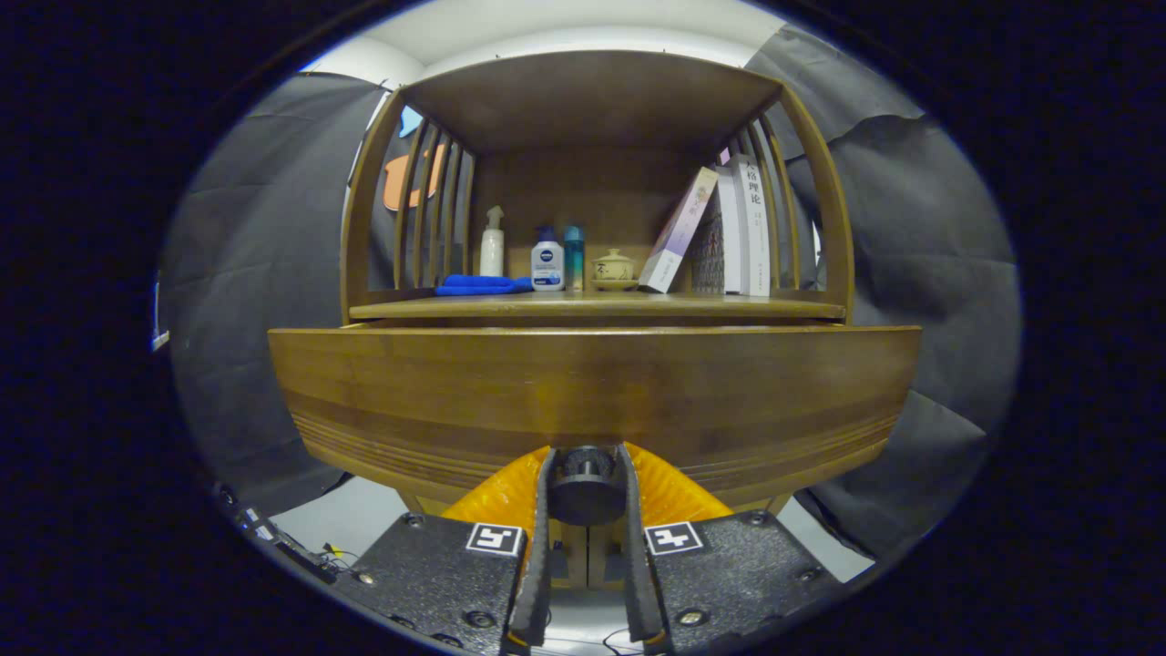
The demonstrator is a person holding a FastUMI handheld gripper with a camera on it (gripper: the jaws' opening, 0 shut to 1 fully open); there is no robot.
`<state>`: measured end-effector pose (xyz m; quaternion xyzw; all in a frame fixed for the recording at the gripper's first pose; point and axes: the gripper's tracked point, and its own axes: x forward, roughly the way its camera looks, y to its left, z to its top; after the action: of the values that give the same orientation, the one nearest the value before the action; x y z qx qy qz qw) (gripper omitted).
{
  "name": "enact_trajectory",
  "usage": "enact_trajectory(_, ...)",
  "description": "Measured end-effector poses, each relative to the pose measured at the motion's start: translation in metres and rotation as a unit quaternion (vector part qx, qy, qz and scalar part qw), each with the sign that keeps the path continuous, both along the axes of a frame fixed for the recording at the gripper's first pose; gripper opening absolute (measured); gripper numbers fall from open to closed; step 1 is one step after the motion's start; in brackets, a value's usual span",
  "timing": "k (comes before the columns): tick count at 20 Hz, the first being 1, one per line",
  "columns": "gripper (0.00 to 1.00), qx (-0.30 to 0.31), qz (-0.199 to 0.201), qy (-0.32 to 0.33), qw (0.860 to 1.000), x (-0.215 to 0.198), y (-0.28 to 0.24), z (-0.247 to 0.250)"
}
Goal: Pull open the drawer, take out the items inside it, and place them on the countertop above the cabinet.
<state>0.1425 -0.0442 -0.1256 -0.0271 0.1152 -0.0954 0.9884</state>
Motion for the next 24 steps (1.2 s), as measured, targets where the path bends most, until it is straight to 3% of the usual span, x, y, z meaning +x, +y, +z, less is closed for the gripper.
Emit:
enact_trajectory(9, 0.36, 0.007, 0.033, 0.013, 0.999, -0.064, 0.018, -0.009)
enact_trajectory(24, 0.36, -0.004, 0.068, 0.026, 0.997, -0.117, 0.028, -0.01)
